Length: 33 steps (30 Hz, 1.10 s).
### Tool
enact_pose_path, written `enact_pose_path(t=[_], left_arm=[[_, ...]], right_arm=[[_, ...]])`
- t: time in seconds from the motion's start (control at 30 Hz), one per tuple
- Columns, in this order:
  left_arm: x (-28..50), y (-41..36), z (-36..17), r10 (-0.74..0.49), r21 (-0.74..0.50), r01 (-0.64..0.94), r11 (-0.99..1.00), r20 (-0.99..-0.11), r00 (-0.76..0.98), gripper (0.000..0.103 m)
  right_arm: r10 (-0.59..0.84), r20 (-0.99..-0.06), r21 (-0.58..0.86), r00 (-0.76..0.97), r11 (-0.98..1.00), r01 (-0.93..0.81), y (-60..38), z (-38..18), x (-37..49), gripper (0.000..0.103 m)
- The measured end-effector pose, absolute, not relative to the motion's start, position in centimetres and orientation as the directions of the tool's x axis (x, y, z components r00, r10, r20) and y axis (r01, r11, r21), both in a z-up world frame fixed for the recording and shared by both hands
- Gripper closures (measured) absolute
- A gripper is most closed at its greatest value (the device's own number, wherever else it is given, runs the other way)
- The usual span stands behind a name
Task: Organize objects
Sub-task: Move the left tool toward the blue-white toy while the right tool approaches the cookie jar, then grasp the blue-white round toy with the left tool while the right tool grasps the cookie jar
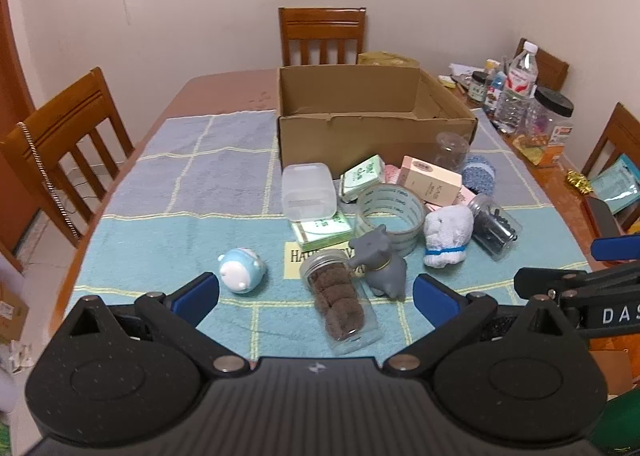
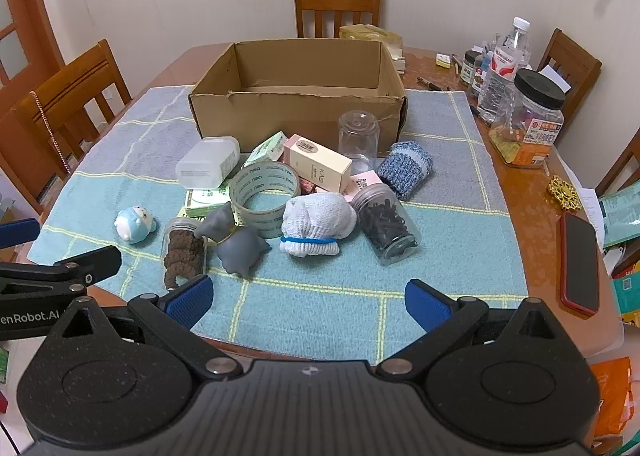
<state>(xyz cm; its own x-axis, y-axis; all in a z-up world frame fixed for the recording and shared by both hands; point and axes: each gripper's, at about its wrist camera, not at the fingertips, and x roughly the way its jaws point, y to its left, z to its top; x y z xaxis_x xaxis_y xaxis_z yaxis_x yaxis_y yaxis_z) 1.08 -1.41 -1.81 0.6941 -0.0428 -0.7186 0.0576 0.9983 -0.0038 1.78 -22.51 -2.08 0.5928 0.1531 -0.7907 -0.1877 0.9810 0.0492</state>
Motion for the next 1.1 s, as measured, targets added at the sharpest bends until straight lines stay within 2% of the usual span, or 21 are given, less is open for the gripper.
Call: enact_pose_path(t=[0.73, 1.1], left_arm=[[4.9, 4.5, -6.4, -0.057, 0.057, 0.153, 0.987, -0.761, 0.647, 0.001], [7.6, 6.6, -8.9, -0.098, 0.068, 0.24, 0.968, -0.781, 0.616, 0.001]], right_arm=[[0.134, -0.83, 0.084, 0.542, 0.99, -0.116, -17.5, -6.1, 4.1, 0.0], [0.191, -0.837, 0.152, 0.513, 0.981, -0.117, -14.1, -8.2, 5.0, 0.0]])
